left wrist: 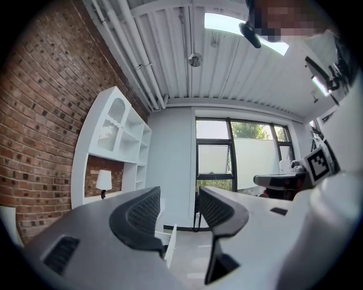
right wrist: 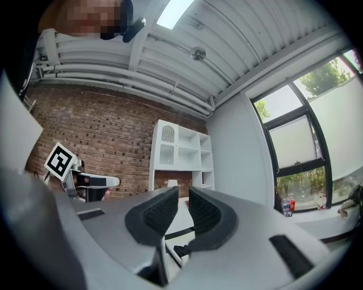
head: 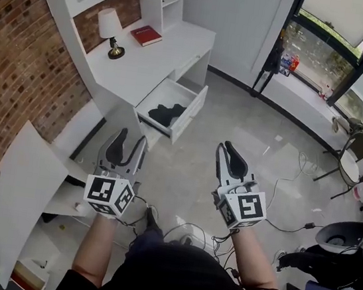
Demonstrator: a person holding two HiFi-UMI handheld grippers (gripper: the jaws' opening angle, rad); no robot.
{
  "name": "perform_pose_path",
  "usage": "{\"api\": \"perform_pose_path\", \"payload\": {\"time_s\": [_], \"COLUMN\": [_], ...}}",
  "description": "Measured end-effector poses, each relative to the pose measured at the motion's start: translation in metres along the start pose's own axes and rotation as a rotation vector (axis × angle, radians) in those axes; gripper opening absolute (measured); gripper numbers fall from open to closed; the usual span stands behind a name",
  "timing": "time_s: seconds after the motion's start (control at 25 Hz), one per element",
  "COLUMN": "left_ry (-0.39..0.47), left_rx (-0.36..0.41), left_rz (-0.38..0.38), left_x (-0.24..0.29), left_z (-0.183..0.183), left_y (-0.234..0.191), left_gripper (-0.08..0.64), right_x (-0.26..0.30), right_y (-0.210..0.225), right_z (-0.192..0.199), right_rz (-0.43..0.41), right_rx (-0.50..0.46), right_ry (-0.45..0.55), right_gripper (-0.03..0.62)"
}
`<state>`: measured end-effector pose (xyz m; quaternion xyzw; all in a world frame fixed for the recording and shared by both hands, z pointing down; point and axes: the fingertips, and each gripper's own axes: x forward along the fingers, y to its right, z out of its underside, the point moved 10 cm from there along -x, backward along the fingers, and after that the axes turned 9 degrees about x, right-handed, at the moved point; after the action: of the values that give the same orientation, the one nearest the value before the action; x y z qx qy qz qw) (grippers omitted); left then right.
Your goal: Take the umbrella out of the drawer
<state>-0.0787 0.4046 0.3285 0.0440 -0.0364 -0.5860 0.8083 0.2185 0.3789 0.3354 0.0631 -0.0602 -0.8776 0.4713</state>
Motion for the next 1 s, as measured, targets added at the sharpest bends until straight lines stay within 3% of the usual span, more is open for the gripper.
{"api": "perform_pose_path", "payload": {"time_s": [0.48,1.0], "left_ry": [-0.012,-0.046], "left_rx": [-0.042,-0.093], "left_rz": [0.088,0.139], "left_x": [0.083,0.123], "left_z": [0.037,0.062], "left_y": [-0.158,-0.203], "left_gripper": [0.196,0.195], "right_x": [0.145,0.204], "right_y": [-0.043,-0.042], "right_z": [0.010,0.024], "right_rz": [0.133,0.178], "right_rx": [-0.029,-0.018], "right_ry": [-0.021,-0.059], "right_gripper": [0.043,0.043]}}
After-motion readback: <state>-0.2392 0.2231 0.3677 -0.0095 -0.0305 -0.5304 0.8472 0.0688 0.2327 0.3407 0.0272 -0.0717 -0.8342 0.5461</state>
